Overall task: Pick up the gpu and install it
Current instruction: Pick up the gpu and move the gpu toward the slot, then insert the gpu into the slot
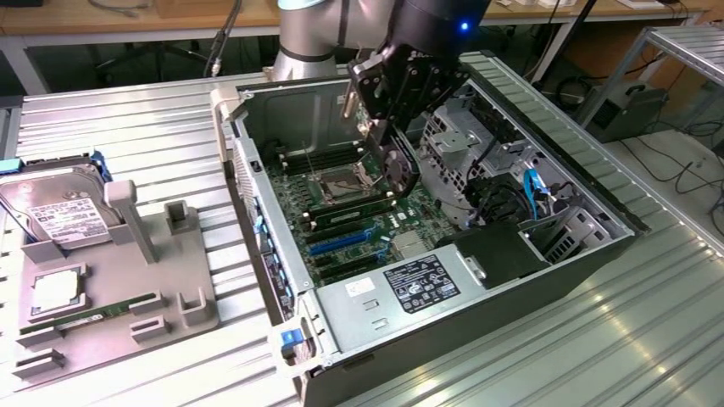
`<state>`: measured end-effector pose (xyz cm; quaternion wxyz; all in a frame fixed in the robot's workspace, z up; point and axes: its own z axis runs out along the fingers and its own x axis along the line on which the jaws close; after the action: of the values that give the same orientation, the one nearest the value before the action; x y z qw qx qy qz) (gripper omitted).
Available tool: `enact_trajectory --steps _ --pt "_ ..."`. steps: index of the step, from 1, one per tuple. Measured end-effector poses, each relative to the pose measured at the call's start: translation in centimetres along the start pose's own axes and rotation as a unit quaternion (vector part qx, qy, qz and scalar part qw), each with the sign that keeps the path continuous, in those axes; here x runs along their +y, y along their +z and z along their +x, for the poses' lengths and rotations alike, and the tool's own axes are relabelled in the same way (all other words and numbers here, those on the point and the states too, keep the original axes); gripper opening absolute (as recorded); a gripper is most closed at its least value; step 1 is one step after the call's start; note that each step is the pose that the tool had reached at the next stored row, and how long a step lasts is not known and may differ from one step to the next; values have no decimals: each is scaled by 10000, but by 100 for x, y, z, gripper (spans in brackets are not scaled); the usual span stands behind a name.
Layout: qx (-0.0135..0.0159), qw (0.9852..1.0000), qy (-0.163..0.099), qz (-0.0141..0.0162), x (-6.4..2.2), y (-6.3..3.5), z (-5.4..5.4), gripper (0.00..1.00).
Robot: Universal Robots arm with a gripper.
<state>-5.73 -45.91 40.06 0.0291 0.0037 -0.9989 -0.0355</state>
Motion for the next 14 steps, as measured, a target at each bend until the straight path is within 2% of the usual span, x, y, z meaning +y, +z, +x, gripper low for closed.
enact_trajectory --steps 1,14 --pt "7 10000 1 -1 0 0 -2 26" --pt "7 10000 1 -1 0 0 -3 26"
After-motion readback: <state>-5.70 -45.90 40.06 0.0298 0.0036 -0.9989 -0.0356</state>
